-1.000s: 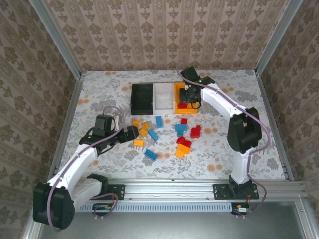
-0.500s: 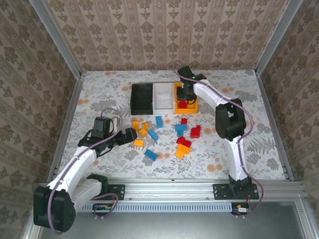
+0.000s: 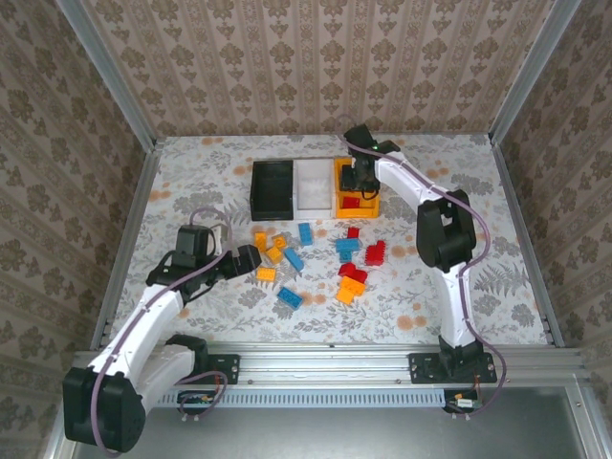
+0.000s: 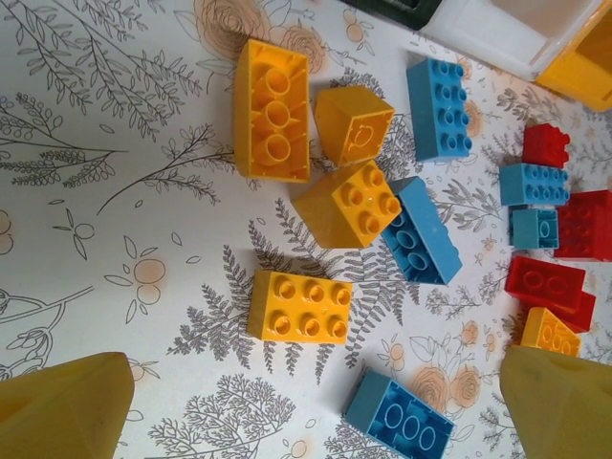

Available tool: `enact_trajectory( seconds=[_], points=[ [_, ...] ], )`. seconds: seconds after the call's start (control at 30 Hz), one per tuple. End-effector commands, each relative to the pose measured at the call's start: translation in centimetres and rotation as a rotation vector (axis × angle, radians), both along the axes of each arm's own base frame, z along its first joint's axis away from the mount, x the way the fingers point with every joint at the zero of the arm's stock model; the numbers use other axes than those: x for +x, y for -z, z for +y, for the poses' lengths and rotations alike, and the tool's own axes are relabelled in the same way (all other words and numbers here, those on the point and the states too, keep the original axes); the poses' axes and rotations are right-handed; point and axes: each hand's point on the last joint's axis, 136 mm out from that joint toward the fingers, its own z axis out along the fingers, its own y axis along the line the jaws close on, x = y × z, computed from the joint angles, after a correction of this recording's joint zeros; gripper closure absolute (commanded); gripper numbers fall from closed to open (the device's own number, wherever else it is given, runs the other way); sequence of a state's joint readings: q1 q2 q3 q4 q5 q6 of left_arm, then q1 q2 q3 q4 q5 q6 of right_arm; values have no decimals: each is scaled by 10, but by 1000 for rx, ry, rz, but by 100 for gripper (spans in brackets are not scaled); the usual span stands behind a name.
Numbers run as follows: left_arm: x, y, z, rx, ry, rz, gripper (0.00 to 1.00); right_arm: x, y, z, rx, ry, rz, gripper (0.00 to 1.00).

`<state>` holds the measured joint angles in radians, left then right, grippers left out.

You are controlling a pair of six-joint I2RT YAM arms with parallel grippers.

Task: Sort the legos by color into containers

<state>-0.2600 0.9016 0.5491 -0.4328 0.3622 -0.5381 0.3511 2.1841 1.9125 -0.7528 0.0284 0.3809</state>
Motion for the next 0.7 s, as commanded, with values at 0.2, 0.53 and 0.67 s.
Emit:
enact_trajectory(
  seconds=[0.2, 0.53, 0.67],
  points=[
    [2, -23, -5, -48, 21, -65, 0, -98, -88, -42, 10, 0, -76, 41],
    [18, -18, -28, -120, 59, -60, 0, -213, -21, -65, 64, 58, 101, 41],
    [25, -14, -43, -121, 86, -36, 0, -222, 11, -67, 46, 63, 170, 46]
  ],
)
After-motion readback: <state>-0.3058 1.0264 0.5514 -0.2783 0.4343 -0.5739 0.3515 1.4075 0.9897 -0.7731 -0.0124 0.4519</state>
